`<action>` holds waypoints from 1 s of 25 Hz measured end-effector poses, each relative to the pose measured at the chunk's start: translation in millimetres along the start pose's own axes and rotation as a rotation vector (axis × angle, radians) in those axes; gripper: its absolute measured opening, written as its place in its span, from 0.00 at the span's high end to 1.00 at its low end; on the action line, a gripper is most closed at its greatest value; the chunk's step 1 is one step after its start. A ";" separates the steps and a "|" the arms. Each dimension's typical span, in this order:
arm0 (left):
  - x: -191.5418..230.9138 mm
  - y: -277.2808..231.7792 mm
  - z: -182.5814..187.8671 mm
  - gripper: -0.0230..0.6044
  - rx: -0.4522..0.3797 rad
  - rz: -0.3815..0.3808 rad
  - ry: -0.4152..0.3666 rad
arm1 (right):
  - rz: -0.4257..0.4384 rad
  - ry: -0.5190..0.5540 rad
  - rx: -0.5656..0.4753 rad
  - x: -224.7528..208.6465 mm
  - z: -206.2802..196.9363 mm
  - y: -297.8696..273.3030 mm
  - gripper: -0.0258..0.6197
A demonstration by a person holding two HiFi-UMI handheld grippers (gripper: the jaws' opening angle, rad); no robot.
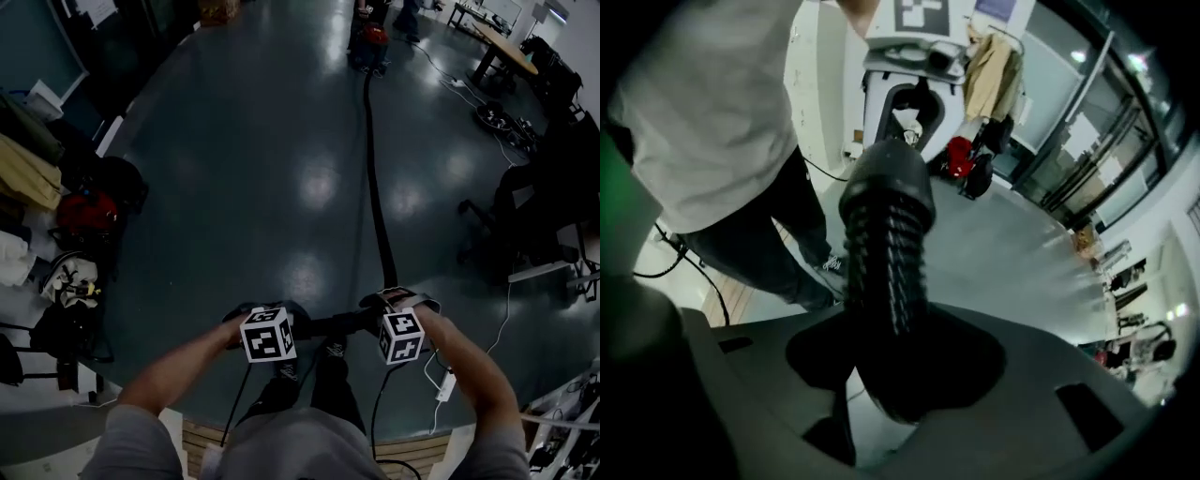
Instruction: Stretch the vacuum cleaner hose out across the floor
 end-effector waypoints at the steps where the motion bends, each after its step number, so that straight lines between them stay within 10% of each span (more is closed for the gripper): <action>1: -0.1 -0.4 0.5 0.70 -0.005 0.004 0.007 | -0.002 0.008 -0.023 -1.0 13.1 -2.4 0.69; 25: -21.2 -49.2 -24.3 0.67 -0.054 0.076 -0.055 | -0.028 -0.003 0.038 28.9 28.2 38.1 0.73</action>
Point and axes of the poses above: the fingertips, and each gripper's own axes: y backward along the fingers, x to its left, z out of its top, the point moved 4 cm from there along y, backward along the fingers, and after that the axes turned 9 degrees about y, right-handed, at the moved point
